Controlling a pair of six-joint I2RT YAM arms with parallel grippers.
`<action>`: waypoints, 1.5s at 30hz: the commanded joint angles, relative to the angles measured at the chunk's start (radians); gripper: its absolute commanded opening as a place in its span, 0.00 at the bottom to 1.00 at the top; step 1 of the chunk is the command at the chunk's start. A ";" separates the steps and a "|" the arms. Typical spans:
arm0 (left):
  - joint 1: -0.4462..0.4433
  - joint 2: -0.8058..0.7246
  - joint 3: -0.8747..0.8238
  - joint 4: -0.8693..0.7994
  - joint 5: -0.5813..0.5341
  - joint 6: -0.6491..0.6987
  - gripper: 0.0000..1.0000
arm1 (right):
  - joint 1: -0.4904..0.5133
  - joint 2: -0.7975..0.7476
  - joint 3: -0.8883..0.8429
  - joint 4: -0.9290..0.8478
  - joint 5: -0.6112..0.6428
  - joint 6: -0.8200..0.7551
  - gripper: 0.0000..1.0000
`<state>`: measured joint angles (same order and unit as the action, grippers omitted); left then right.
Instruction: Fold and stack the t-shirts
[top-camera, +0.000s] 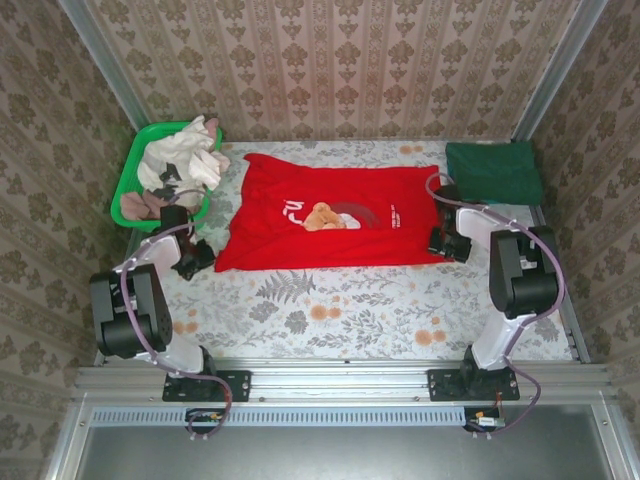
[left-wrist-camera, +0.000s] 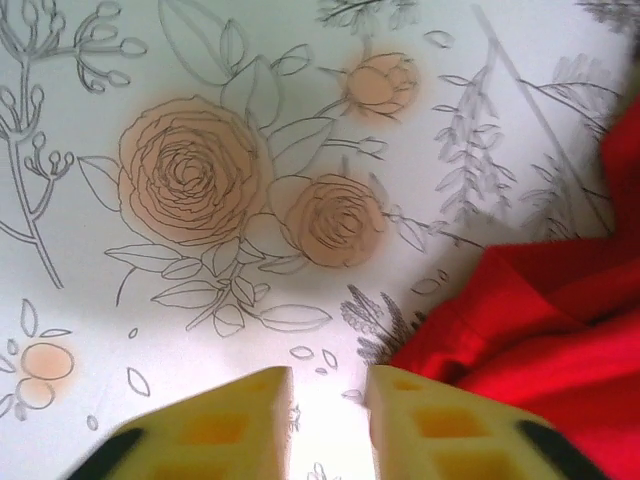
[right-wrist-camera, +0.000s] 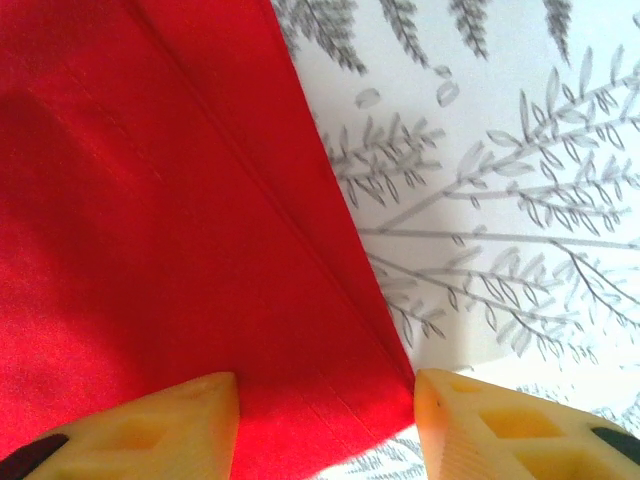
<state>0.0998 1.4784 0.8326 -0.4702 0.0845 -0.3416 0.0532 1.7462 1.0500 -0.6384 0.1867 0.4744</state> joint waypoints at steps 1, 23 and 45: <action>-0.110 -0.122 0.040 -0.042 -0.012 -0.015 0.40 | 0.029 -0.109 -0.006 -0.052 0.004 0.009 0.51; -0.276 0.134 -0.016 0.041 0.059 -0.035 0.39 | 0.135 0.016 -0.027 -0.011 -0.086 0.050 0.52; -0.446 -0.440 -0.352 -0.194 0.026 -0.376 0.45 | 0.172 -0.338 -0.297 -0.210 -0.155 0.104 0.55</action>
<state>-0.3470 1.0885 0.4820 -0.5926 0.1726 -0.6373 0.2134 1.4704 0.7547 -0.7212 0.0433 0.5583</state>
